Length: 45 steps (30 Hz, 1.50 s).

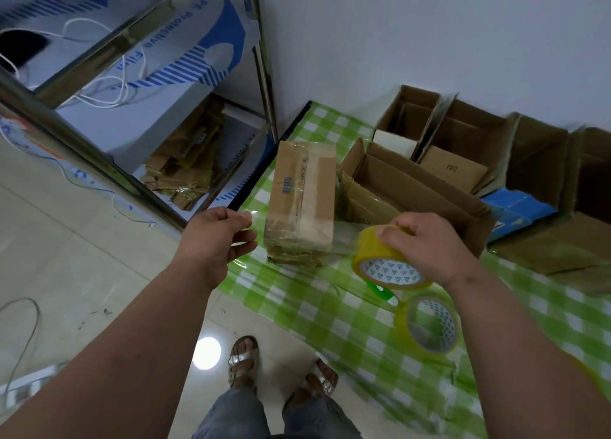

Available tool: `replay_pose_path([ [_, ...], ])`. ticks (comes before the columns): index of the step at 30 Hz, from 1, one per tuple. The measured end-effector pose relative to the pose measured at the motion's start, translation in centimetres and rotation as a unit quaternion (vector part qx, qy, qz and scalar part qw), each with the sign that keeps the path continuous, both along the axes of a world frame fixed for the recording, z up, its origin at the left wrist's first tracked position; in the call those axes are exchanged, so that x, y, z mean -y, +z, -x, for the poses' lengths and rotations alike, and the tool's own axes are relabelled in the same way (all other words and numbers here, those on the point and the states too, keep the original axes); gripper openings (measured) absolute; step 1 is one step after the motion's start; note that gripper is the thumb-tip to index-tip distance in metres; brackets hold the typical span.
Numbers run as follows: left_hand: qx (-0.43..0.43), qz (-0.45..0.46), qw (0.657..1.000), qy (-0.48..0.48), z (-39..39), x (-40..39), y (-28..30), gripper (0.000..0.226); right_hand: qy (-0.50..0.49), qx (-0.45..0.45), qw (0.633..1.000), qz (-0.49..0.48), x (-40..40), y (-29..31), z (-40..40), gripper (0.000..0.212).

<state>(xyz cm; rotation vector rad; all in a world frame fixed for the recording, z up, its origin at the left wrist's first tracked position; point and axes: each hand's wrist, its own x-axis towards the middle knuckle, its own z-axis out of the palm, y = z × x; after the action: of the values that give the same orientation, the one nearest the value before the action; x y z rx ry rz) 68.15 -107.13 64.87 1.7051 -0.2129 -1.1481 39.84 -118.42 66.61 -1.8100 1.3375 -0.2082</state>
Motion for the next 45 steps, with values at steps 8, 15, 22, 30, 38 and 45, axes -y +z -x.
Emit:
replay_pose_path([
  [8, -0.007, -0.043, 0.999, 0.018, -0.1, -0.2, -1.7, 0.014, 0.014, -0.1, 0.994, 0.034, -0.1, -1.4, -1.0, 0.04],
  [15, -0.013, -0.075, 0.997, 0.009, 0.7, -0.1, -2.9, 0.016, 0.028, -0.18, 0.983, 0.02, -0.7, -3.4, -2.2, 0.048],
  [22, 0.025, -0.101, 0.994, 0.024, 2.1, 0.0, -2.9, 0.013, 0.048, -0.276, 0.96, 0.03, -0.8, -4.8, -4.3, 0.067],
  [30, 0.119, -0.122, 0.985, -0.039, 2.5, 0.1, -2.2, 0.032, 0.043, -0.307, 0.949, 0.059, -1.0, -4.5, -5.3, 0.048],
  [38, 0.25, -0.077, 0.959, -0.109, 3.0, -0.2, -2.0, 0.026, 0.019, -0.225, 0.965, 0.133, -2.0, -4.7, -6.3, 0.021],
  [45, 0.34, -0.051, 0.924, -0.17, 2.9, -2.5, -1.7, 0.012, 0.09, -0.121, 0.978, 0.145, -3.2, -5.1, -5.2, 0.016],
])
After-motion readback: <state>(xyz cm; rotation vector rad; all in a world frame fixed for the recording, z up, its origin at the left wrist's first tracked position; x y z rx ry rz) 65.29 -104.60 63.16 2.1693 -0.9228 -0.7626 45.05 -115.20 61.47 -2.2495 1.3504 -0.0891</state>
